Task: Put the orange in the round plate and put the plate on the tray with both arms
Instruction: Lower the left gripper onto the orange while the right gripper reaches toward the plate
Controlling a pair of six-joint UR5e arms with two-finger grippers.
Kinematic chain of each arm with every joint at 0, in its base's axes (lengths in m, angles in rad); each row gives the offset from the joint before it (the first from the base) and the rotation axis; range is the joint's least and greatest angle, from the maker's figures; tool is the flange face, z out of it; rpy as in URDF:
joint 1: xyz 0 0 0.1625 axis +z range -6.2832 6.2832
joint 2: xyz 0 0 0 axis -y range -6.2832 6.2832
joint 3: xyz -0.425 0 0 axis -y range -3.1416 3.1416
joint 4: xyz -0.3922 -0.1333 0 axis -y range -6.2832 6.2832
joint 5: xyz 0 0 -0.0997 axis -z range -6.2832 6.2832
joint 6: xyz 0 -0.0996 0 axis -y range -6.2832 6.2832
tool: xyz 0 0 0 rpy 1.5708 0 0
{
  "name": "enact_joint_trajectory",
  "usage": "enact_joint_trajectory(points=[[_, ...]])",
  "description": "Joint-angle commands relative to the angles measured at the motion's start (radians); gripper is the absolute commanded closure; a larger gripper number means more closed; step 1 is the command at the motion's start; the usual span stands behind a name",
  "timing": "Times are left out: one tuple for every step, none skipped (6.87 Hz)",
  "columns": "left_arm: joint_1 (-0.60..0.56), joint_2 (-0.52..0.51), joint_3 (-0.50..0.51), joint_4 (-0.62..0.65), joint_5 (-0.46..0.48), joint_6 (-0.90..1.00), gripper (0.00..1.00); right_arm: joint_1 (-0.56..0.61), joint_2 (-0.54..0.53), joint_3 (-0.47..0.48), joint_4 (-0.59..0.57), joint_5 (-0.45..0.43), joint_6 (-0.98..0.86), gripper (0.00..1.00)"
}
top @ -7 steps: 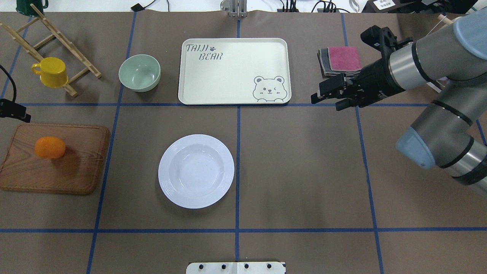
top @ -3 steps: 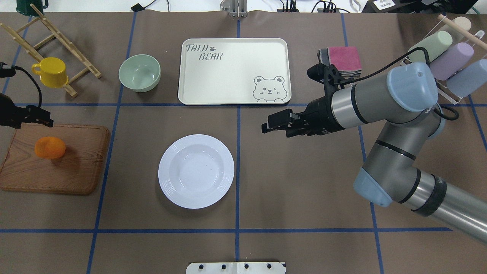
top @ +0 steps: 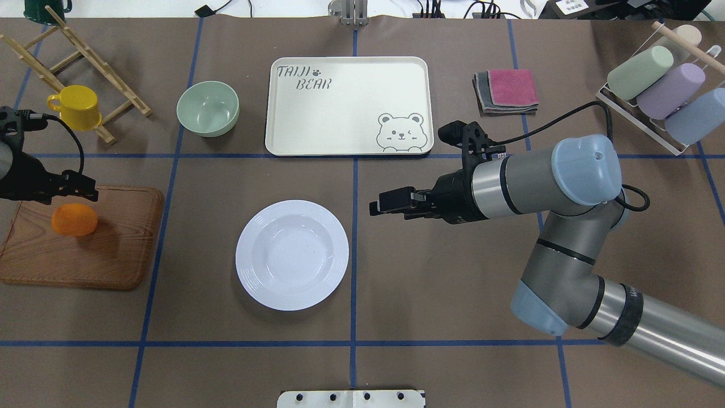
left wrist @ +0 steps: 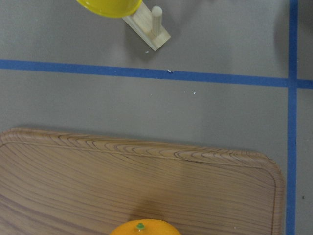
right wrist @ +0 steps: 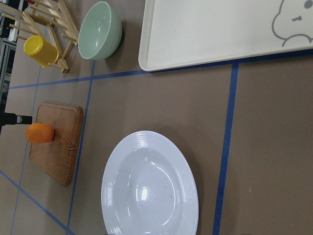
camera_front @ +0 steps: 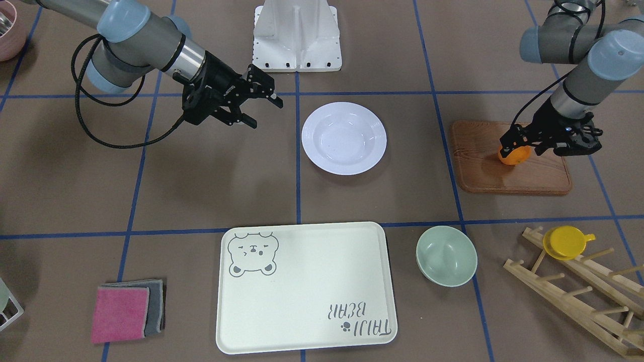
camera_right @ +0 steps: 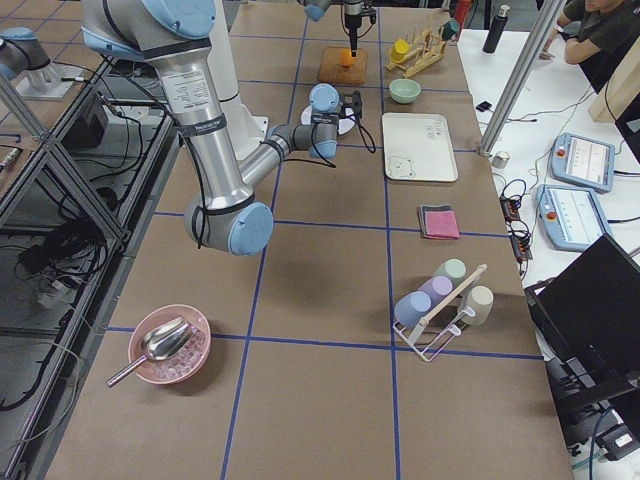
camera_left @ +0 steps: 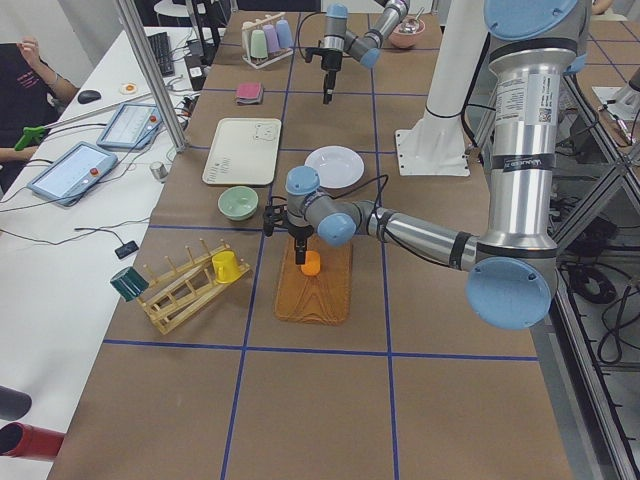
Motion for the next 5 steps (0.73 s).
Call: enact_joint_trajectory(points=[[0.014,0.003,0.016,-0.001,0.003,-0.004,0.02,-0.037,0.003,-0.031,0.051,-0.062,0.002,0.11],[0.019,0.003,0.026,-0.001,0.003,-0.004,0.02,-0.04,0.005,-0.04,0.061,-0.064,0.004,0.11],[0.023,0.003,0.029,-0.001,0.003,-0.004,0.03,-0.042,0.005,-0.04,0.061,-0.064,0.004,0.11],[0.026,0.003,0.039,-0.001,0.003,-0.002,0.03,-0.042,0.005,-0.042,0.061,-0.064,0.004,0.11],[0.034,0.003,0.043,-0.003,0.001,-0.002,0.03,-0.042,0.005,-0.042,0.061,-0.067,0.004,0.11]])
